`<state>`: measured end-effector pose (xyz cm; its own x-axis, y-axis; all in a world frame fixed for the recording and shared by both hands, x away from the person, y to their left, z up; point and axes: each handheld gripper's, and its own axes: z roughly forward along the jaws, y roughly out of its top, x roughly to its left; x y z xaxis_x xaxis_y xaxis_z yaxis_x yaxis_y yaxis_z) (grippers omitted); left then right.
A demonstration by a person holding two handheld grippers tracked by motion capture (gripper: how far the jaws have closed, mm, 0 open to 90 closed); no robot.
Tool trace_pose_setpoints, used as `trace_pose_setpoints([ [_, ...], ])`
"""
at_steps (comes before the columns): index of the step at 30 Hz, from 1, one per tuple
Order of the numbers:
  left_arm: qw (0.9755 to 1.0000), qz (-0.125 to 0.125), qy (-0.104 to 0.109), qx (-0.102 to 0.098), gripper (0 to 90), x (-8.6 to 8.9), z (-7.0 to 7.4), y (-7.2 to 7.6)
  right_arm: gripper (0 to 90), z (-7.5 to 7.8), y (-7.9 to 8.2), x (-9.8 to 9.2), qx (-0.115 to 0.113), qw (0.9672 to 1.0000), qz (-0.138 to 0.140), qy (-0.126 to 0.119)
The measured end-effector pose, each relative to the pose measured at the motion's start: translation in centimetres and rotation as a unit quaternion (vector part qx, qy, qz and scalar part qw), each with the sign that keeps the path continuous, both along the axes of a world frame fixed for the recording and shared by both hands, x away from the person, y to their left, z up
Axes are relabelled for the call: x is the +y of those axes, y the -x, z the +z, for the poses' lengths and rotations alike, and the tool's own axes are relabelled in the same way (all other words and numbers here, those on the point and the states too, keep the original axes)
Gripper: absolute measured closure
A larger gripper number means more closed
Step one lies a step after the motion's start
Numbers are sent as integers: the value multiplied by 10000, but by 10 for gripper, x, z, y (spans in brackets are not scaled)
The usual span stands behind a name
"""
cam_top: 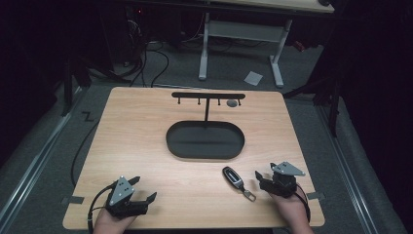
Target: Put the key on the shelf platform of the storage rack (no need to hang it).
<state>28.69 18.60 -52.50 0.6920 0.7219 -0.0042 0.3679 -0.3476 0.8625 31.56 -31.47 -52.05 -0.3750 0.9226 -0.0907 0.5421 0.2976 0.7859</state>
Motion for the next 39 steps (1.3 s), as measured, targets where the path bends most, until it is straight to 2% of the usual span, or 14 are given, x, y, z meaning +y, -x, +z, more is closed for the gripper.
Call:
trace_pose_setpoints([
  [3, 10000, -34, 33, 1, 181, -1, 0, 0, 247, -2, -2, 3, 234, 9997, -10, -10],
  [8, 9999, -91, 47, 13, 179, -1, 0, -1, 236, 1, -4, 8, 435, 9987, 43, 259],
  [11, 9999, -95, 72, 19, 178, -1, 1, -1, 217, 2, -4, 11, 497, 9983, 53, 297],
  [12, 9999, -104, 100, 15, 178, 0, 1, 0, 203, 2, -4, 15, 592, 9971, 110, 458],
  [13, 9999, -104, 100, 15, 178, 0, 1, 0, 203, 2, -4, 15, 592, 9971, 110, 458],
  [14, 9999, -119, 112, 14, 178, 0, 1, 0, 197, 1, -5, 17, 744, 9958, 124, 526],
  [20, 9998, -147, 121, 19, 176, -1, 1, 0, 189, 4, -9, 17, 1186, 9914, 57, 557],
  [24, 9998, -154, 128, 26, 176, -1, 1, 0, 189, 7, -11, 16, 1336, 9890, 110, 620],
  [25, 9998, -151, 139, 33, 176, -1, 1, 0, 188, 9, -13, 15, 1478, 9865, 145, 683],
  [27, 9998, -147, 139, 34, 175, -1, 1, 0, 188, 10, -14, 14, 1544, 9853, 159, 717],
  [29, 9998, -141, 139, 50, 162, -2, 0, 0, 188, 14, -17, 14, 1745, 9809, 210, 836],
  [34, 9998, -151, 133, 33, 161, -3, 1, 0, 186, 19, -23, 16, 2002, 9737, 280, 1047],
  [38, 9998, -136, 163, 30, 161, -2, 1, 0, 185, 22, -27, 18, 2274, 9675, 336, 1055],
  [39, 9998, -136, 163, 30, 161, -2, 1, 0, 185, 22, -27, 18, 2274, 9675, 336, 1055],
])
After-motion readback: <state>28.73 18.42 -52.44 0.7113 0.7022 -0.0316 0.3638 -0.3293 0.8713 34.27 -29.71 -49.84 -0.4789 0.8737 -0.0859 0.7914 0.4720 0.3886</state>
